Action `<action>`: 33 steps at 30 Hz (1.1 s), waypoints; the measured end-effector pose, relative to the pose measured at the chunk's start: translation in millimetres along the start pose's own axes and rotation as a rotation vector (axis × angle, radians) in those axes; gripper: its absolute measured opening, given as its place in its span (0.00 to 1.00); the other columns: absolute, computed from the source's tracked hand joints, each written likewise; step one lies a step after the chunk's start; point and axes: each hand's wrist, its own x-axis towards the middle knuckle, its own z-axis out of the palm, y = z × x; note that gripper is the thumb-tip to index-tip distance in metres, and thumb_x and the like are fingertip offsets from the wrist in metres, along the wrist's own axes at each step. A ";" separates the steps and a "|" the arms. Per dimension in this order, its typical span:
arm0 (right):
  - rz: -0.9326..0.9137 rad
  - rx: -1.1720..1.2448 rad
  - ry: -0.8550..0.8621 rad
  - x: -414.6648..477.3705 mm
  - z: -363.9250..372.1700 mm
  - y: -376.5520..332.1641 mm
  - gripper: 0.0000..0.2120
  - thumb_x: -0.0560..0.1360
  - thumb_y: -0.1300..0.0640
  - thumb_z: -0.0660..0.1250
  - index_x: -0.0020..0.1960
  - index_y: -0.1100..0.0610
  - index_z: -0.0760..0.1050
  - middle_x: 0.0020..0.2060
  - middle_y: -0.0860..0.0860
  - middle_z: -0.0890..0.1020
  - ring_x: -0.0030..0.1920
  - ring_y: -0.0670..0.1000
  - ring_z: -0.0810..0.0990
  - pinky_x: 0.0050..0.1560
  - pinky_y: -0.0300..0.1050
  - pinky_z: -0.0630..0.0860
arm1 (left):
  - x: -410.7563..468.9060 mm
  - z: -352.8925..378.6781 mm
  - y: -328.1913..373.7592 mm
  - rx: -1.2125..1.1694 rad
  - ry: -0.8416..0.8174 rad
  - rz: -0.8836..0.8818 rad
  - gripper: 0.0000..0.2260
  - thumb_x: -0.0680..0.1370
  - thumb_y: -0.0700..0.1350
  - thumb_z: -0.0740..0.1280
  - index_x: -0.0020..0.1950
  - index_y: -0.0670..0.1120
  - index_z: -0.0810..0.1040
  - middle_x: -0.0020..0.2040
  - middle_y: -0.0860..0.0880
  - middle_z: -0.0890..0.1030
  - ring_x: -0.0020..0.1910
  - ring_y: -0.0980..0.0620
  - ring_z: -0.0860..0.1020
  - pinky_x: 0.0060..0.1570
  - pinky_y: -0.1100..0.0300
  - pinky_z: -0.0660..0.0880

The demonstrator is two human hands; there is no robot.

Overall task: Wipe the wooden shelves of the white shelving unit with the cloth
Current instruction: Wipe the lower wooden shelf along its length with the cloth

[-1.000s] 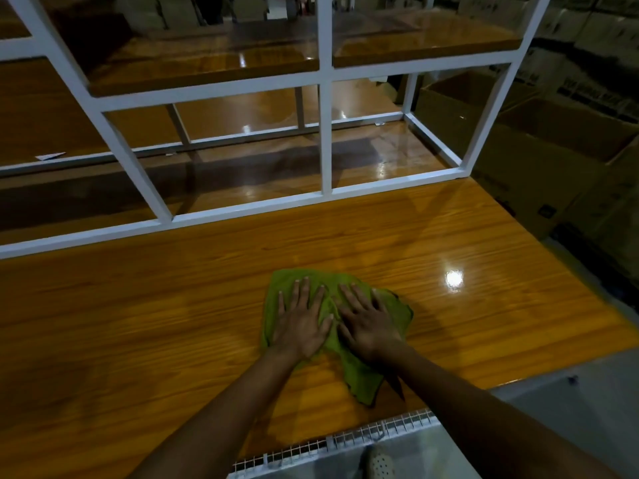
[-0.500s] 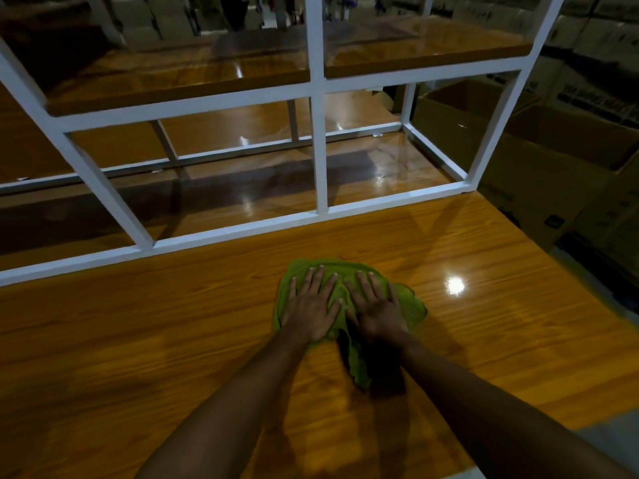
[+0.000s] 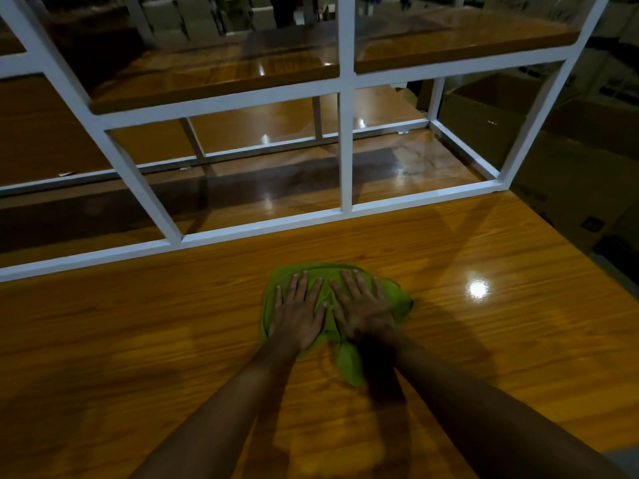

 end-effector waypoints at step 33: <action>0.063 0.001 0.005 118.3 -24.5 72.8 0.33 0.77 0.33 0.34 0.79 0.42 0.40 0.79 0.51 0.40 0.79 0.55 0.37 0.75 0.66 0.39 | 139.9 -18.0 9.4 0.018 -0.011 0.013 0.26 0.83 0.60 0.43 0.80 0.56 0.46 0.81 0.49 0.42 0.79 0.48 0.40 0.76 0.40 0.42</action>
